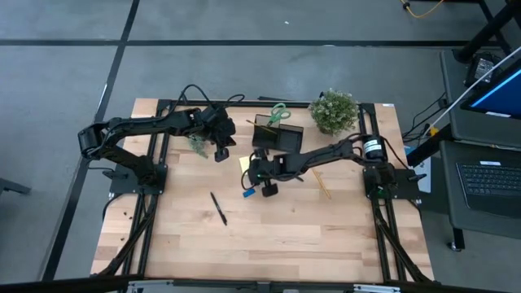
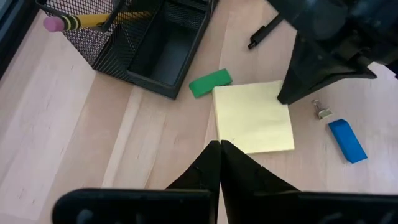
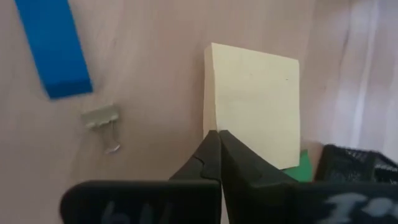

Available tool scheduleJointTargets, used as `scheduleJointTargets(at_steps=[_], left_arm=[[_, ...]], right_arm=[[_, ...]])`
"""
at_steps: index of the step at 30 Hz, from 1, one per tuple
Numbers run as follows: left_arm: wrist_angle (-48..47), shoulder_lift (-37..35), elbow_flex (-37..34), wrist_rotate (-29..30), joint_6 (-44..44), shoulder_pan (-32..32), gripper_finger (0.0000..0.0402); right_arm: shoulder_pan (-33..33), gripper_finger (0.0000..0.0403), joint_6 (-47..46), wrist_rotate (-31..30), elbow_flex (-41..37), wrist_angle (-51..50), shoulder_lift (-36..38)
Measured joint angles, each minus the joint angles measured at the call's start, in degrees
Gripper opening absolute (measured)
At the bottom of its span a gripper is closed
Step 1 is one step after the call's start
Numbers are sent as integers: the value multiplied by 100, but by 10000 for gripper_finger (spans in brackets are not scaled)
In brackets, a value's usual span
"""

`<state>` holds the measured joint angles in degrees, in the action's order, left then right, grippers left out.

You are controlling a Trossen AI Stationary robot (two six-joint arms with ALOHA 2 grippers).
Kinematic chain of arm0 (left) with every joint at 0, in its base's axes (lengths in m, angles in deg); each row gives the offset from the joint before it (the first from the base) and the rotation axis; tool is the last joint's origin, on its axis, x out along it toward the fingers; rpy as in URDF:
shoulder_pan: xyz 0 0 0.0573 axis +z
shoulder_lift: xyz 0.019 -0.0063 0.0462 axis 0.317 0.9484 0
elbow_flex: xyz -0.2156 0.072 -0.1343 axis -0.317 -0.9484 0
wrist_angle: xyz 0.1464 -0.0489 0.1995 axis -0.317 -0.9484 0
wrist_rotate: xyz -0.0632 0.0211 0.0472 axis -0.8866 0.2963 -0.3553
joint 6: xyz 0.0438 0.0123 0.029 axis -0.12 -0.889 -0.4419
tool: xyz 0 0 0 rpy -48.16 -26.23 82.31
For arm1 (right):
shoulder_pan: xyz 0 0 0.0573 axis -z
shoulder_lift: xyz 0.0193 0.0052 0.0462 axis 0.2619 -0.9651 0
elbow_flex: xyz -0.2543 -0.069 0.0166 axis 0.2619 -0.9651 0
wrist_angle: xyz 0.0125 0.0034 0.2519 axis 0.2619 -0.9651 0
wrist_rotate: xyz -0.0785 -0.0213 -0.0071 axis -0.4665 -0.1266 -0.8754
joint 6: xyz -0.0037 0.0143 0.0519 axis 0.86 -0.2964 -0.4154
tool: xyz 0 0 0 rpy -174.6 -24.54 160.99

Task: Pick and place office supplies into organizer
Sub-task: Put the yellow sticky notes into the black desk organizer

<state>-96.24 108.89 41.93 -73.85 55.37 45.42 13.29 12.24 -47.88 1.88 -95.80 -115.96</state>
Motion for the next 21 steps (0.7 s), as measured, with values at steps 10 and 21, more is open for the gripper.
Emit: scheduleJointTargets(at_steps=[10,21], left_arm=[[20,-1,0,1,-46,0,2],[145,2,0,2,-56,-114,2]], right_arm=[[-203,0,-354,-681,5,-732,437],[-219,0,-609,-1547,24,-1475,970]])
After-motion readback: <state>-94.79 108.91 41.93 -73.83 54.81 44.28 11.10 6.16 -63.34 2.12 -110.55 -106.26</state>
